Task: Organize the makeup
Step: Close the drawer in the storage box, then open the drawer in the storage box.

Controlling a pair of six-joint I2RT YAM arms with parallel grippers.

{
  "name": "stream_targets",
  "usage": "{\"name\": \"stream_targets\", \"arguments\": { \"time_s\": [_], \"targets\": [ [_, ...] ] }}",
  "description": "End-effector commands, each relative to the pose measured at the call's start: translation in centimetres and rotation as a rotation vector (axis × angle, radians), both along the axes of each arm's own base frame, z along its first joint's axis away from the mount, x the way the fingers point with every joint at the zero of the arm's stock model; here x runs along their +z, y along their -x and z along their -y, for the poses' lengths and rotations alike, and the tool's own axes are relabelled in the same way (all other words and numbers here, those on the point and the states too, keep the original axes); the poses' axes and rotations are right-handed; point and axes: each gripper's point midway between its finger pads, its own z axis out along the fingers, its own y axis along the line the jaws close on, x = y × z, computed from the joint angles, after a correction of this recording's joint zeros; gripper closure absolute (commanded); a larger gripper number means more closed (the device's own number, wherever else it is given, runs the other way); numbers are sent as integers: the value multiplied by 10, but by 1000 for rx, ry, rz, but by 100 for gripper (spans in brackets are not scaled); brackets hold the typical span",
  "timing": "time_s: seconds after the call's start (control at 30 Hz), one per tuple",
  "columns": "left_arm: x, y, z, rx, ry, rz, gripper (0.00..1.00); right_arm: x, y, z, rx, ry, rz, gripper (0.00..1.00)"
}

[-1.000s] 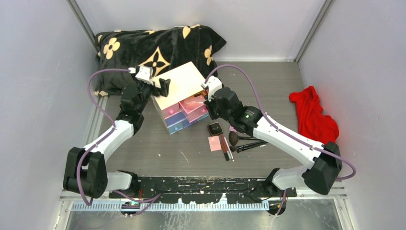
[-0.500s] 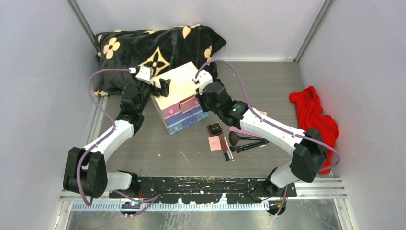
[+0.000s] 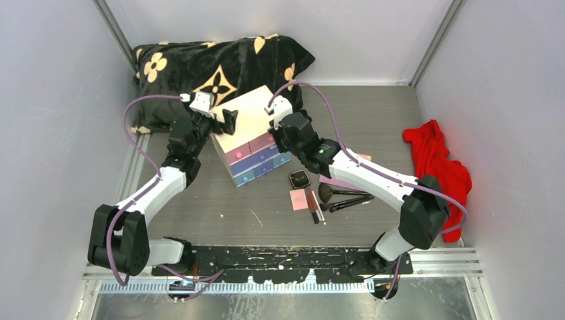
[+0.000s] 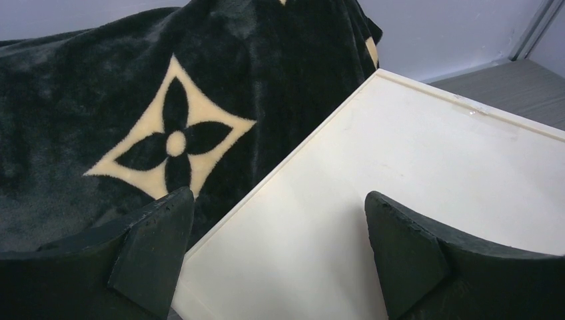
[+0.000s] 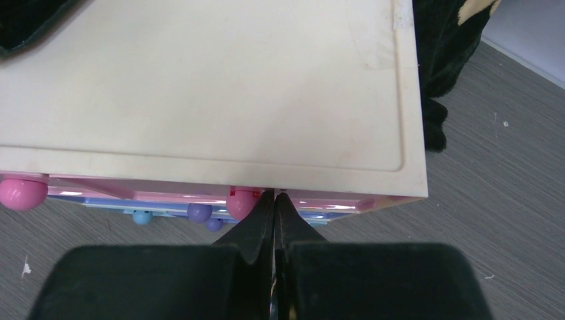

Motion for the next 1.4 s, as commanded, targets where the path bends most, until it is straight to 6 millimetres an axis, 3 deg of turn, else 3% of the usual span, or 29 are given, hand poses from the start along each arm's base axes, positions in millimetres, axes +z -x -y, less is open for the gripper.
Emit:
{"name": "stream_targets", "arguments": {
  "time_s": [0.0, 0.3, 0.47, 0.67, 0.73, 0.9, 0.97, 1.1, 1.37],
  "targets": [
    [-138, 36, 1, -43, -146, -432, 0, 47, -5, -8, 14, -110, 100, 94],
    [-139, 35, 1, -40, -149, -438, 0, 26, 37, 43, -25, -60, 41, 84],
    [-139, 34, 1, -37, -149, -440, 0, 1, 49, 63, -59, -76, 38, 57],
    [-140, 35, 1, -37, -153, -440, 0, -35, 55, 48, -11, -134, -54, 35],
    [-140, 35, 1, -37, -152, -440, 0, -46, 56, 39, 6, -159, -78, 16],
    [-140, 35, 1, -38, -155, -440, 0, -56, 45, 28, -2, -190, -65, 3],
    [-140, 34, 2, -37, -153, -441, 0, -51, 41, 22, 4, -219, -53, 4],
    [-141, 34, 1, -37, -156, -447, 0, -47, 34, 5, 29, -241, -63, 29],
    [-140, 35, 1, -38, -155, -441, 0, -53, 30, -33, 113, -309, -115, 35]
  ]
}}
